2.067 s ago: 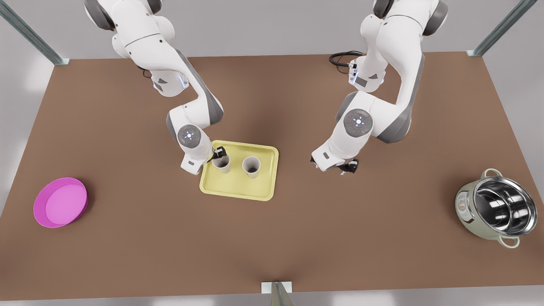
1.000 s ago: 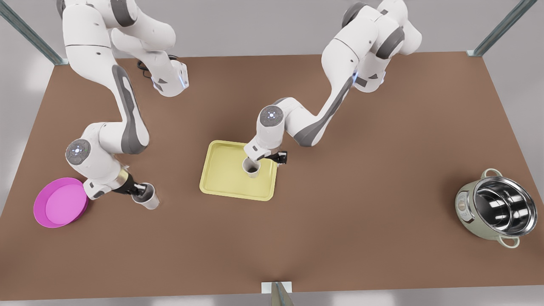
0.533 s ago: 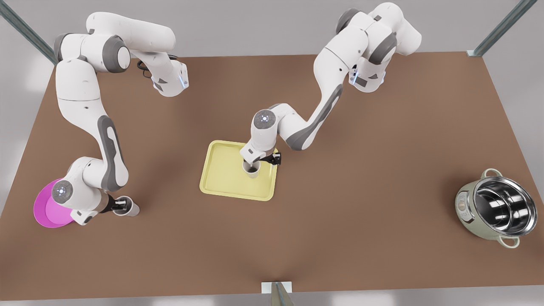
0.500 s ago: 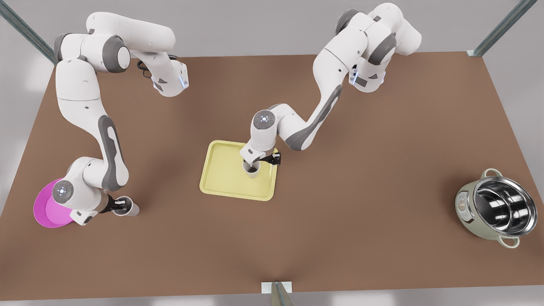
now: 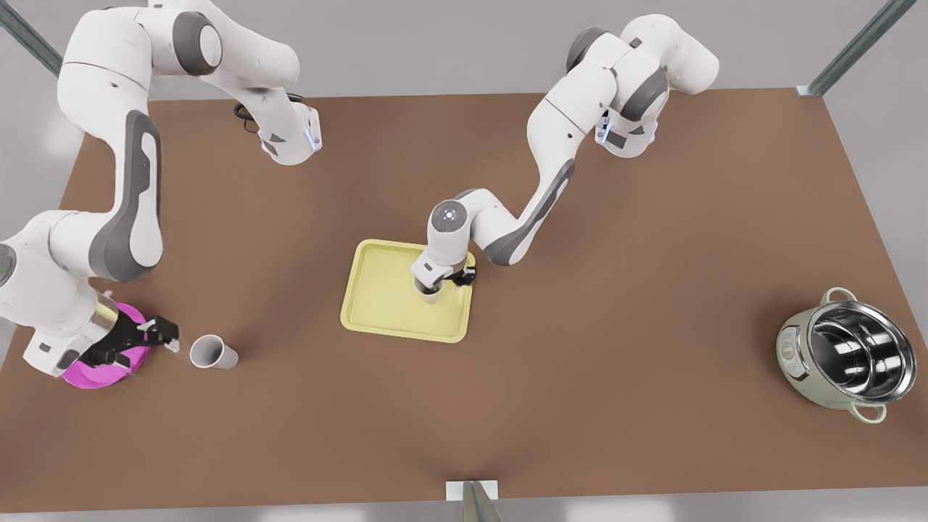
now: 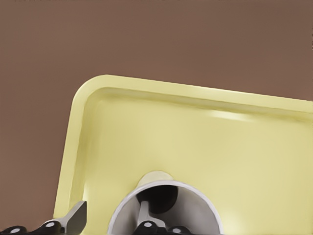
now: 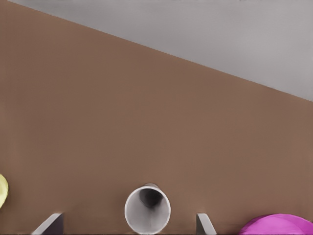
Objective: Use the left arm to pick up the white IKEA cup from the tray and place it on the middle-left position; use the right arm to pick up the white IKEA cup from the tray and place it on the middle-right position
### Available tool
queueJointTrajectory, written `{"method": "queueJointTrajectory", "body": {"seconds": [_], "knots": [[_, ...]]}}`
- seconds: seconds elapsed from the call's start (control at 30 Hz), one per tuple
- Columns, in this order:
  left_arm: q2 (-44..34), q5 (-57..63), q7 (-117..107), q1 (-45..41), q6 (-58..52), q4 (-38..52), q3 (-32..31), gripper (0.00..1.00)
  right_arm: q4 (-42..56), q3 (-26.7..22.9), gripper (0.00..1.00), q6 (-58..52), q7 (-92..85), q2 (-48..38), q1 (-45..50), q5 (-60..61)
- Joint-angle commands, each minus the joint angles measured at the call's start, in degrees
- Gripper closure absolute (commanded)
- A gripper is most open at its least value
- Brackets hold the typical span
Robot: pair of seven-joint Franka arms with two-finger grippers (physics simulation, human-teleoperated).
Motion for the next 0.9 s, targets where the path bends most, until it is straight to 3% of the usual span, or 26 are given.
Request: {"method": "queueJointTrajectory", "body": {"seconds": [0.0,0.1,0.23,0.3,0.53,0.67,0.8,0.87], "knots": [[0.09,-0.07,-5.46,-0.14,2.23,0.12,0.00,0.46,0.26,0.28,0.00,-19.31,13.86,-4.49,0.90,-3.11],[0.01,-0.16,-5.54,-0.23,2.23,0.38,-0.09,0.53,0.35,0.80,0.00,-25.29,19.48,-9.59,0.99,-4.43],[-0.17,-0.42,-6.33,-0.14,2.23,0.55,-0.18,0.75,0.35,0.81,0.00,-25.29,19.83,-9.60,0.99,-4.34],[-0.26,-0.25,-6.16,-0.14,2.05,0.55,-0.09,0.79,0.35,0.63,0.00,-25.29,19.75,-9.51,0.90,-4.25],[-1.84,-0.51,-1.33,3.72,-7.44,4.77,-0.09,0.85,3.87,0.54,0.00,-25.29,19.31,-9.24,0.72,-4.07],[-8.69,-3.49,14.75,14.88,-15.88,4.42,-0.01,0.84,4.39,0.19,0.00,-25.20,19.31,-9.07,0.72,-4.16],[-8.70,-5.78,34.70,28.50,-17.99,3.98,-0.18,0.86,4.48,0.19,0.00,-25.12,19.31,-9.07,0.72,-4.16],[-8.17,-5.78,38.67,30.27,-17.90,3.72,-0.09,0.86,4.48,0.19,0.00,-25.03,19.31,-9.07,0.72,-4.16]]}}
